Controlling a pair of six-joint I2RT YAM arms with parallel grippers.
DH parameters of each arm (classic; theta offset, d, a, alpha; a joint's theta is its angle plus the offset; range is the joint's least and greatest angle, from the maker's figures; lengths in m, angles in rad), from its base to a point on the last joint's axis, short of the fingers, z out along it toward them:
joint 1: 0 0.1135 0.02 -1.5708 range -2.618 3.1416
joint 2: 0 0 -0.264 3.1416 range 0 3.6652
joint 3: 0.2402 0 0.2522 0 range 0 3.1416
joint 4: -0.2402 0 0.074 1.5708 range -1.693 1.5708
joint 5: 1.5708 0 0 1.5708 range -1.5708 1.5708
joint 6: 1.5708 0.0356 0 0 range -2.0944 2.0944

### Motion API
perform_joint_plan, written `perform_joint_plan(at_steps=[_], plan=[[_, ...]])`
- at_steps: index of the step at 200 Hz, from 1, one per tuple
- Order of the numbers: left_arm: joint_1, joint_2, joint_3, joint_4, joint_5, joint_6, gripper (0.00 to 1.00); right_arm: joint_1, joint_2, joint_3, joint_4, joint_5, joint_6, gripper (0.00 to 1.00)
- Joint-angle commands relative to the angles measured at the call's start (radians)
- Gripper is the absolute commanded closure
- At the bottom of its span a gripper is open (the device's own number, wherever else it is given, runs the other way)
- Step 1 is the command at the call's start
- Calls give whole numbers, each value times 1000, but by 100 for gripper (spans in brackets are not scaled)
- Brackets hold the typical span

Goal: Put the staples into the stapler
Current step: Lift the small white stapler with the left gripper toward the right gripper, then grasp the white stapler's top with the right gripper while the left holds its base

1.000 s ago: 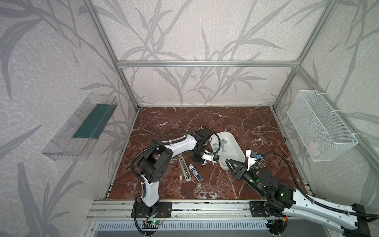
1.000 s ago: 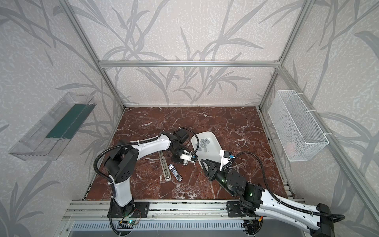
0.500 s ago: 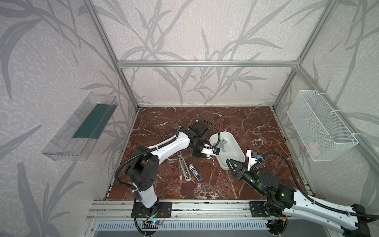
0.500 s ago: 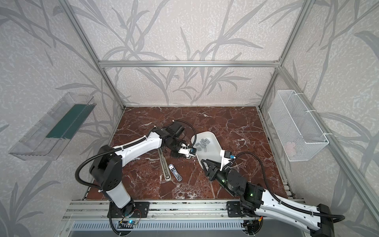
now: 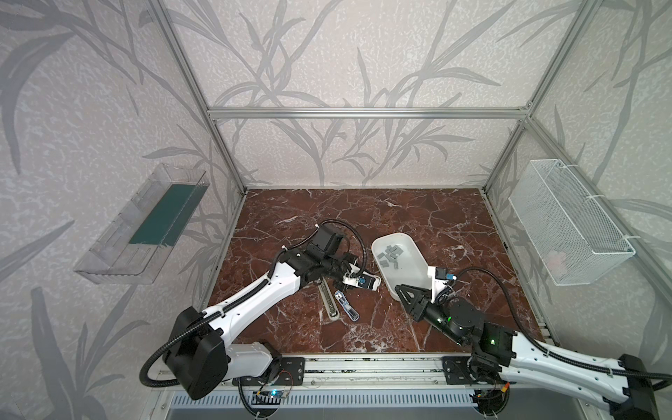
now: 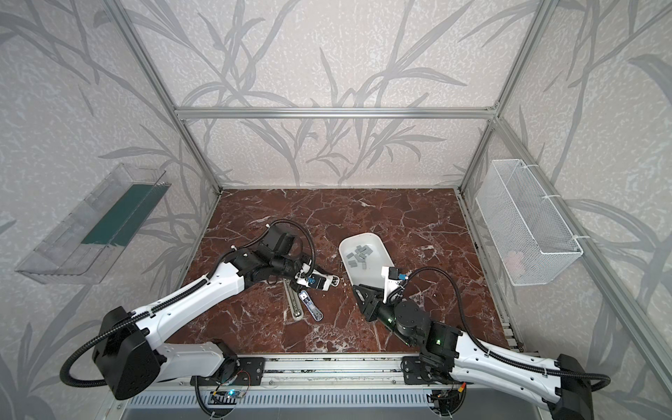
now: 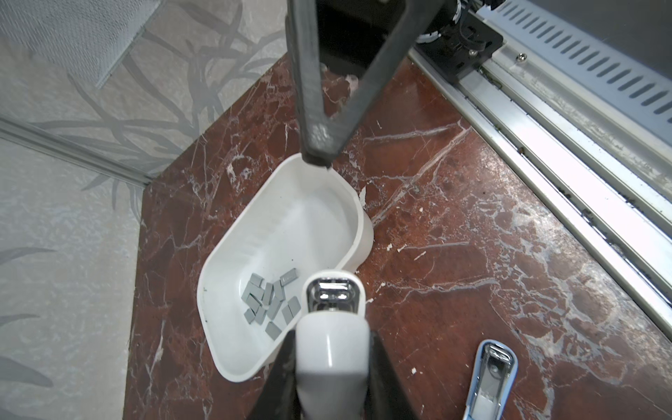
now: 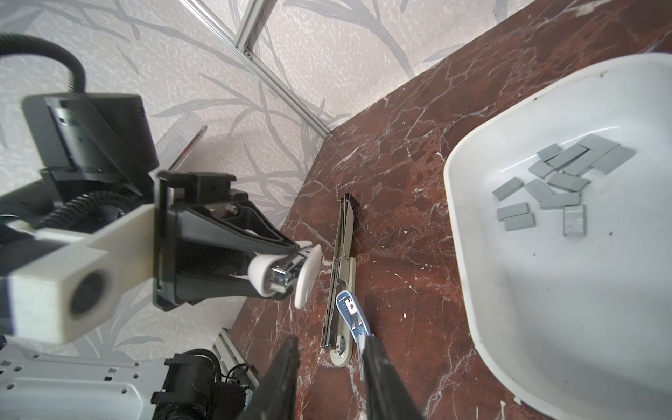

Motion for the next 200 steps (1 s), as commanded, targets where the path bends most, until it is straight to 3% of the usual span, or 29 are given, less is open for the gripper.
perform_joint_plan(at_steps=[1,36,98,200], plan=[[-8,-29,-15,74,57,-6,100,-3,55,60,60,-62,-28,67],[-16,-32,-20,66,55,1,100,-3,159,105,113,-134,-56,65],[-17,-28,-22,54,58,23,100,-3,170,106,105,-101,-55,65],[-73,-46,-28,38,123,28,100,-4,177,101,103,-60,-63,82]])
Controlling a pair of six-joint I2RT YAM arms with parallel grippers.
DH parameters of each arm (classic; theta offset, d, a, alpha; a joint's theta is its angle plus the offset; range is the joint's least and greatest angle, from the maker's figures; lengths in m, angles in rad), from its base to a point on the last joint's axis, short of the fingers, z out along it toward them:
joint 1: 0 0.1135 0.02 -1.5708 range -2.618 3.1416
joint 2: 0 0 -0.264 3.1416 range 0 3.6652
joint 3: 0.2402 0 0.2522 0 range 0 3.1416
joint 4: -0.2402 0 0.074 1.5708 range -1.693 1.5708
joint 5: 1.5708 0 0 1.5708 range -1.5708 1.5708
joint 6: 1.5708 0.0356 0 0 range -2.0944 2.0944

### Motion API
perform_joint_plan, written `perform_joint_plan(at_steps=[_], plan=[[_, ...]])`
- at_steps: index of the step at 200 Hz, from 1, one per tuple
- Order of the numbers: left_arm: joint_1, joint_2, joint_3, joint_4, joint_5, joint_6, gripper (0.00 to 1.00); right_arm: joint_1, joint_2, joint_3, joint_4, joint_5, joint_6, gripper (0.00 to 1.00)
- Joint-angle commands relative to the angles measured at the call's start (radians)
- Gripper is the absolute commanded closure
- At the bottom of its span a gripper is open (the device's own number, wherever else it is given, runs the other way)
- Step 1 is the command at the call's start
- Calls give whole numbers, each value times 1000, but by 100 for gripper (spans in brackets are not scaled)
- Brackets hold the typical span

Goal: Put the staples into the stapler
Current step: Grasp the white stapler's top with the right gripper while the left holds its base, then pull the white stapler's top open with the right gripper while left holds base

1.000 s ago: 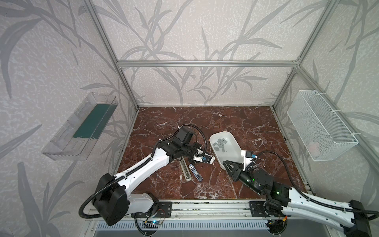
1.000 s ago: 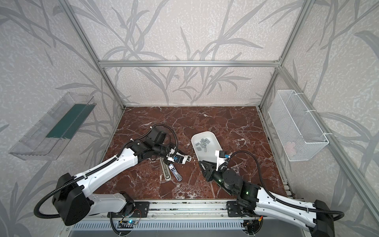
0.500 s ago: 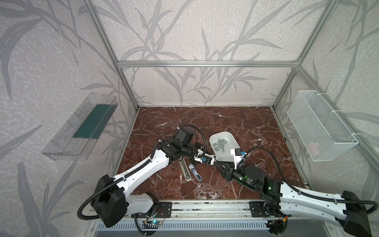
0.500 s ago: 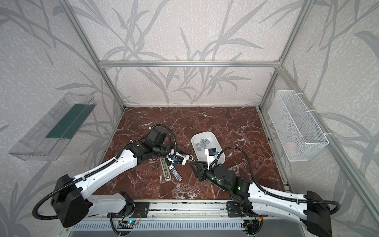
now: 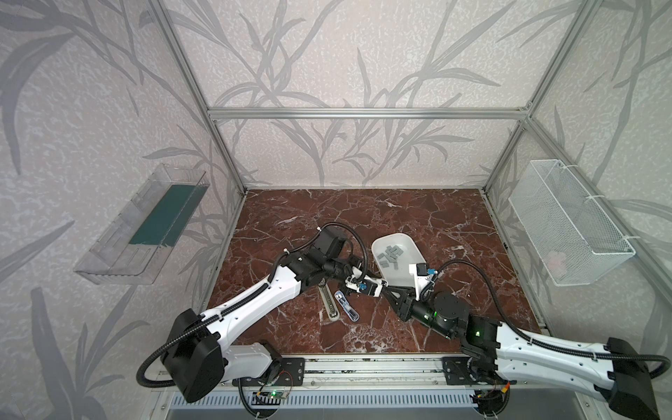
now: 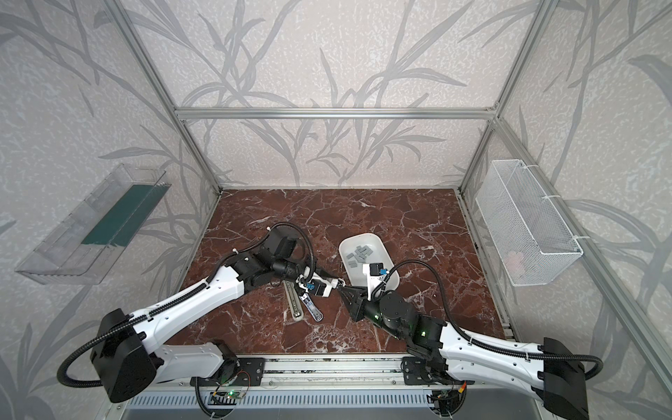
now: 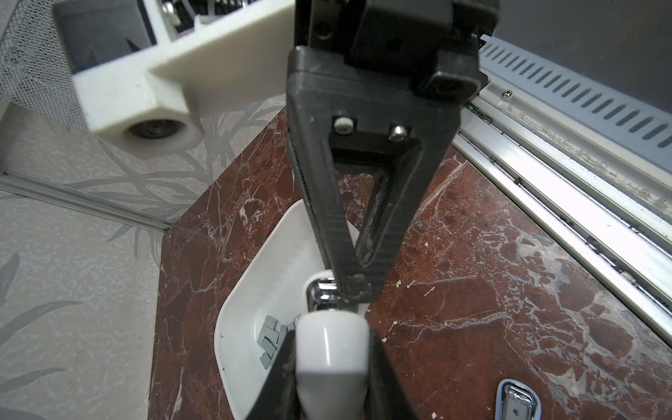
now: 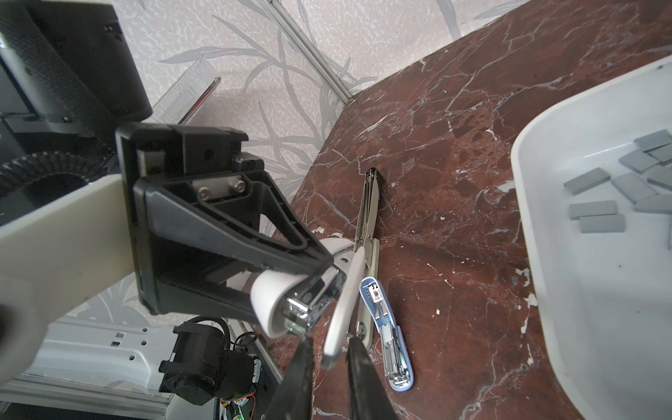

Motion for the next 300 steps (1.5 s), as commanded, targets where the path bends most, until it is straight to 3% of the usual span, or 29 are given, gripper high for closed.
perform_joint_plan(at_steps=[1,76,112,151,185,209,257,292,300], plan=[[-24,-35,-14,-16,74,19,100,-4,-6,17,19,35,-11,83],[-62,-53,-27,-10,96,19,100,-5,39,22,51,18,1,88],[-61,-59,-31,6,109,0,100,-5,40,19,52,26,6,100],[74,-134,-129,318,280,-255,100,-28,38,-2,22,73,49,100],[165,-156,-146,362,350,-275,100,-63,38,-12,-3,80,70,100],[216,-144,-163,387,370,-269,100,-74,30,-30,11,78,85,100],[334,-107,-169,334,298,-187,100,-73,-21,-50,17,64,87,100],[340,-68,-158,211,219,-16,100,-73,-43,-49,11,36,87,100],[339,-59,-158,199,197,4,94,-72,-42,-49,12,32,89,100]])
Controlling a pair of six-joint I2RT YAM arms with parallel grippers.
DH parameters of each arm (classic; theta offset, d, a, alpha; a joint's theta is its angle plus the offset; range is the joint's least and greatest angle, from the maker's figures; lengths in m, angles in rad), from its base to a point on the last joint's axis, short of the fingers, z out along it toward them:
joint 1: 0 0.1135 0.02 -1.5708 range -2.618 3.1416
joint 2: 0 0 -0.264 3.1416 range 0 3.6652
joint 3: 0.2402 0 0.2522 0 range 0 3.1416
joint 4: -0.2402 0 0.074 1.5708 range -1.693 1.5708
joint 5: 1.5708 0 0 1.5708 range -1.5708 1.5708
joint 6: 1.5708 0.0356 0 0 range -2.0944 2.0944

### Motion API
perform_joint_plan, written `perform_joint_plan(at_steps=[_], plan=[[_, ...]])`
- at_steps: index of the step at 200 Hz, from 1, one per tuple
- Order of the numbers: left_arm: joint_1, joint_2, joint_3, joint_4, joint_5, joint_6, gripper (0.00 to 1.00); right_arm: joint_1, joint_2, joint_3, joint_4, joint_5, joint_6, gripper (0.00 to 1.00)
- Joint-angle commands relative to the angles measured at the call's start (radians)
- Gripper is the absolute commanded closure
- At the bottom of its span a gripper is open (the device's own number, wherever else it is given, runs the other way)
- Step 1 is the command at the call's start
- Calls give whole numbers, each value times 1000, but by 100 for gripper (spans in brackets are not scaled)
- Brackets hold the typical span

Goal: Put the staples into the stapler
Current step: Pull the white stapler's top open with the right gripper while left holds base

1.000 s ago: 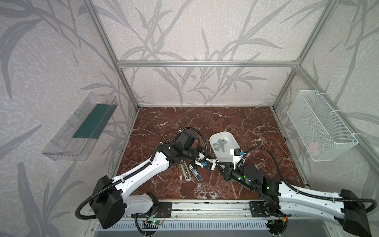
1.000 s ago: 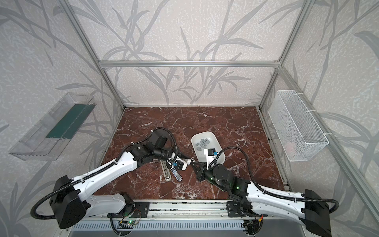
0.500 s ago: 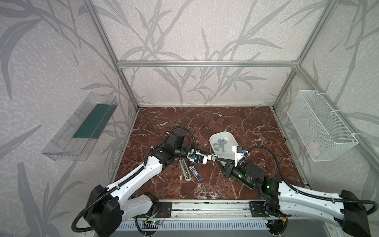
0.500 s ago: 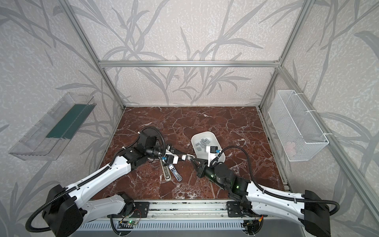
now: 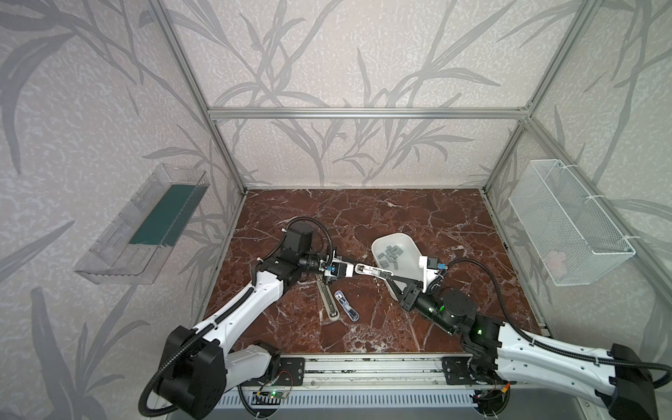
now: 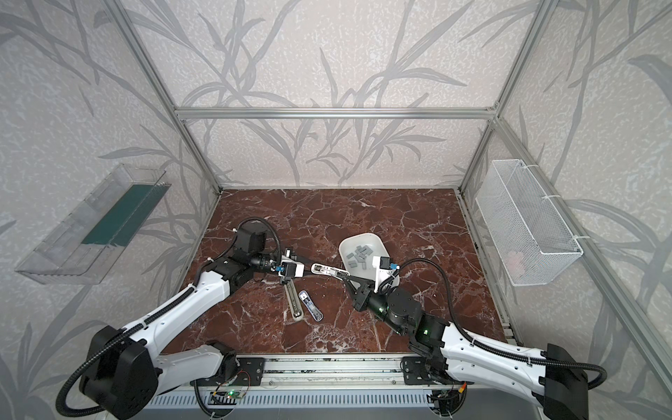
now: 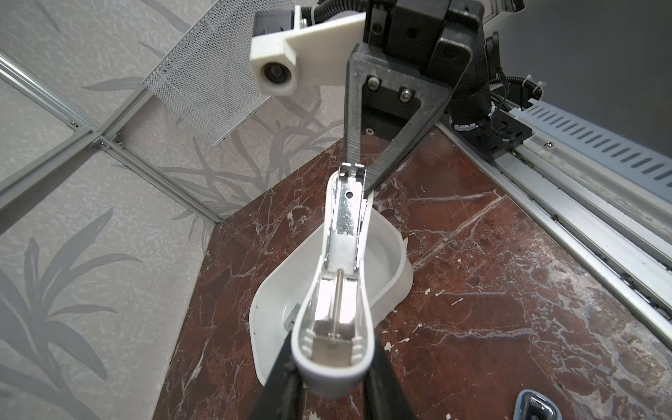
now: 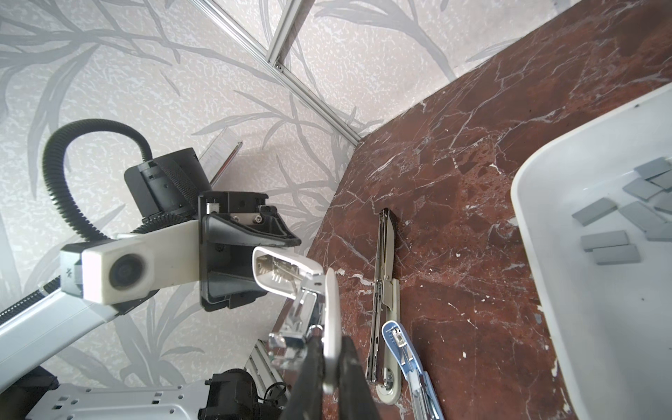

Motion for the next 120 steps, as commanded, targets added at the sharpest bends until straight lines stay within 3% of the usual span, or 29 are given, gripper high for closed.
perform_joint_plan(at_steps=[1,45,83,120], plan=[[32,20,18,-52,-95,117,93,-6,-13,-30,-83,27,8,100],[33,54,9,-89,-198,192,70,-7,-14,-39,-67,24,17,100],[34,41,9,-93,-213,205,63,-6,-35,-45,-95,54,23,100],[31,-11,-2,-16,-66,144,61,-7,-54,-57,-102,70,30,100]])
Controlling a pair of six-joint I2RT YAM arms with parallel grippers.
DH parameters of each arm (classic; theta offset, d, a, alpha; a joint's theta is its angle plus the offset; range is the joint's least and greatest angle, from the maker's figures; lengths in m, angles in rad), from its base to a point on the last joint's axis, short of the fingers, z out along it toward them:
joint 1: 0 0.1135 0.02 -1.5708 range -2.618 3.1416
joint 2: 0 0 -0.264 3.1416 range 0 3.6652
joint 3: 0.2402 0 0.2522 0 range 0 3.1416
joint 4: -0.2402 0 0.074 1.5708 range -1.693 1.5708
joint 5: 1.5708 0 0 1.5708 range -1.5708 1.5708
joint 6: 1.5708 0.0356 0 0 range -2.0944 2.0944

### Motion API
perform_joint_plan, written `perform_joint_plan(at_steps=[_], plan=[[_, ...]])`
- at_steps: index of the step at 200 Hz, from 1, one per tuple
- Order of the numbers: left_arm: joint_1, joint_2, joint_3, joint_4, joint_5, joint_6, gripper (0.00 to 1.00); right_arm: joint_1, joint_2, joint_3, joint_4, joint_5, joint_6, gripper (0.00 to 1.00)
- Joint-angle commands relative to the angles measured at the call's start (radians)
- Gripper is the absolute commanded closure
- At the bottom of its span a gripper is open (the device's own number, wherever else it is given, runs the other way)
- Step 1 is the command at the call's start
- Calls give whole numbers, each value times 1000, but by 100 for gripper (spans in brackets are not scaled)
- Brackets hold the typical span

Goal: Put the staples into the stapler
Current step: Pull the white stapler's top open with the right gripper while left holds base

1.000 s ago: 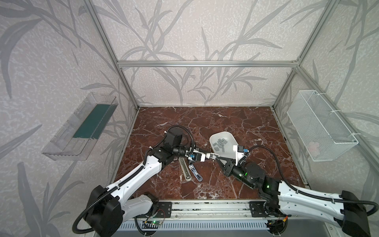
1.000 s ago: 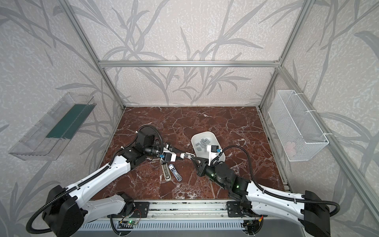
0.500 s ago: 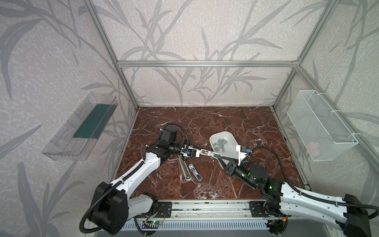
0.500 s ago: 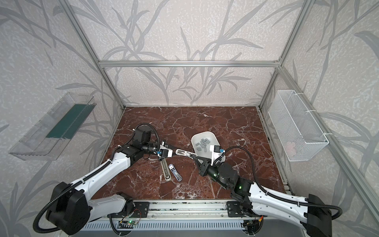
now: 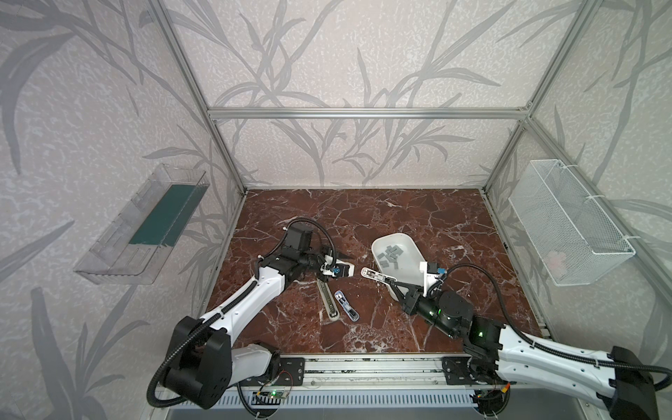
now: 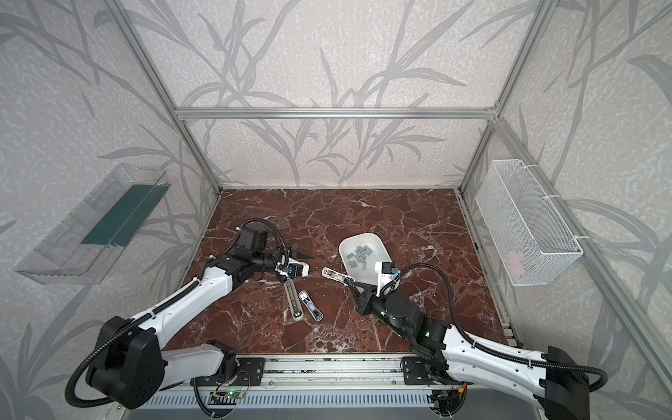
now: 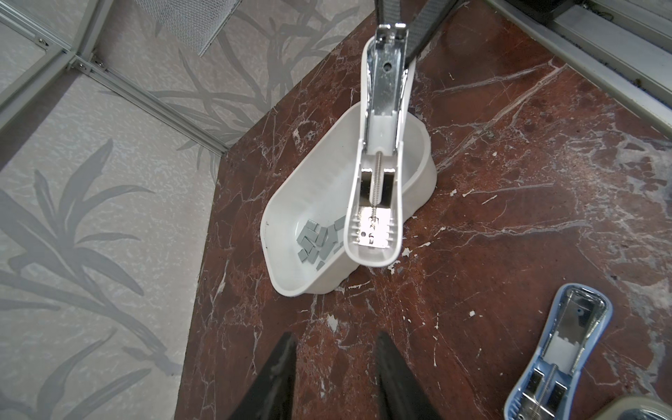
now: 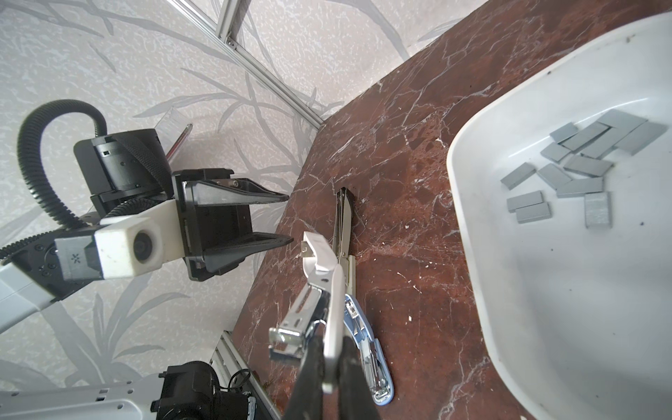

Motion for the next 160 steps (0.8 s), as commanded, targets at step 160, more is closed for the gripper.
perform_joint_plan(at_steps=[160], plan=[[-316,49,62,-21,-58,-130,59,-2,97,15,99,-62,6,100]])
